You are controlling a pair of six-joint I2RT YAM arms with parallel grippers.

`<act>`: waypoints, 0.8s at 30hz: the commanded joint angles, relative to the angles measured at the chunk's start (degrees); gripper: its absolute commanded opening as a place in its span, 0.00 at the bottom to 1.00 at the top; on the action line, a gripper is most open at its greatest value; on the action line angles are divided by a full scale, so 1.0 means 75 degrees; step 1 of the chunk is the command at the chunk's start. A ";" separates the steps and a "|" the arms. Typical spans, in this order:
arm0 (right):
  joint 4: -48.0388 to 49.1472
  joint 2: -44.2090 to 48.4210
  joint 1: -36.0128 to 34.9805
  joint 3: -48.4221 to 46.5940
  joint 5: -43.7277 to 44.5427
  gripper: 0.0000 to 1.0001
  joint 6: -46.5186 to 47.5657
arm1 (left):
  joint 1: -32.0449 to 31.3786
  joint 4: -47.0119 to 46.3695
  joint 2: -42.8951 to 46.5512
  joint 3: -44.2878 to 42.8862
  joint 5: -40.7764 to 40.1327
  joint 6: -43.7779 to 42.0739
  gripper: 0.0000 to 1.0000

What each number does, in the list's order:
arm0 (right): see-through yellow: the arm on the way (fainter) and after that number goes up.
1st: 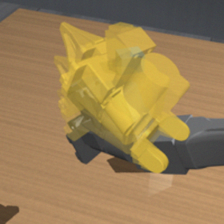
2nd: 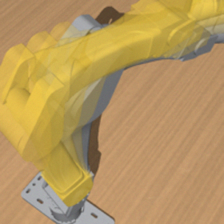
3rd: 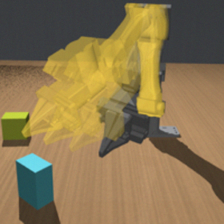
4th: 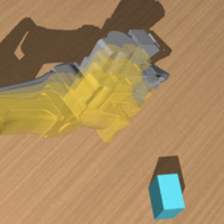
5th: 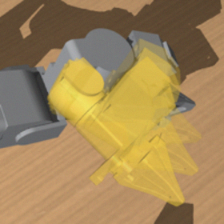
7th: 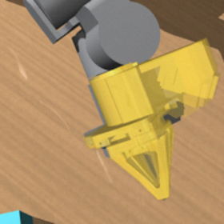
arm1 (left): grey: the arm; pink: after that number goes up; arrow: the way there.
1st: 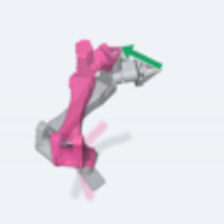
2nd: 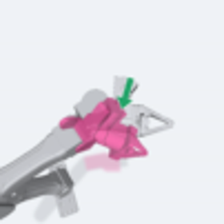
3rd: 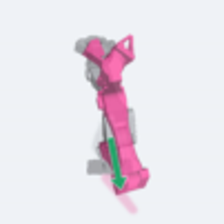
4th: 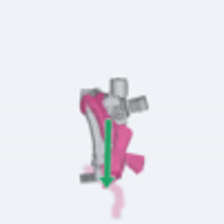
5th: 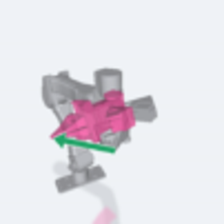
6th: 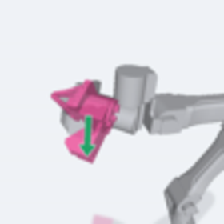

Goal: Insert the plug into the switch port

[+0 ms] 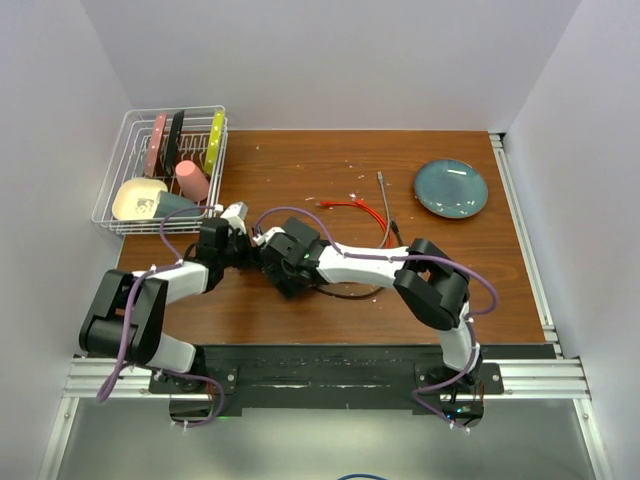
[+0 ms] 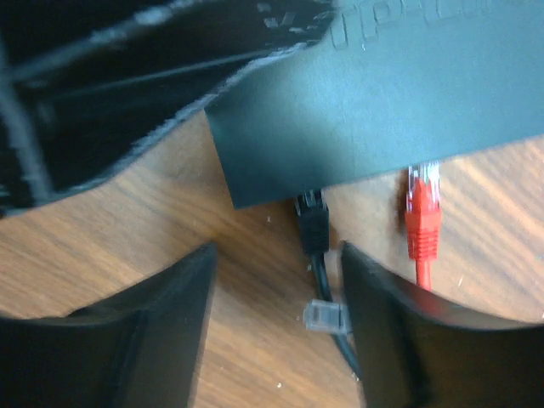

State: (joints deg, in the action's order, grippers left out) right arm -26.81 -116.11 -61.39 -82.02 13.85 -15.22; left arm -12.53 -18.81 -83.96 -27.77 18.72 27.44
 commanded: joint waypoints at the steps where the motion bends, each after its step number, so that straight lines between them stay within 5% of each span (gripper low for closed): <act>1: -0.0092 0.1088 -0.0089 0.0072 0.0251 0.77 -0.0115 | 0.0042 0.1604 0.0623 -0.0445 -0.0152 -0.0259 0.77; 5: -0.0304 0.1840 -0.0089 0.0084 0.0310 0.84 -0.0080 | 0.0031 0.1769 0.1618 -0.0493 0.0104 -0.0155 0.94; 8: -0.0246 0.2274 -0.0042 0.0131 0.0544 0.87 -0.0033 | 0.0031 0.1874 0.2111 -0.0563 0.0339 -0.0108 0.98; 24: 0.1359 0.2136 0.1575 0.1806 -0.1260 0.75 0.0296 | -0.0204 0.1664 0.2313 -0.0434 0.0902 -0.0096 0.98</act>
State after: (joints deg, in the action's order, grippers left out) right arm -21.96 -98.15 -49.87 -69.63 8.08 -14.24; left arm -13.45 -4.62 -66.28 -30.70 23.75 26.87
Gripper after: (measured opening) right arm 0.770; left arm 0.983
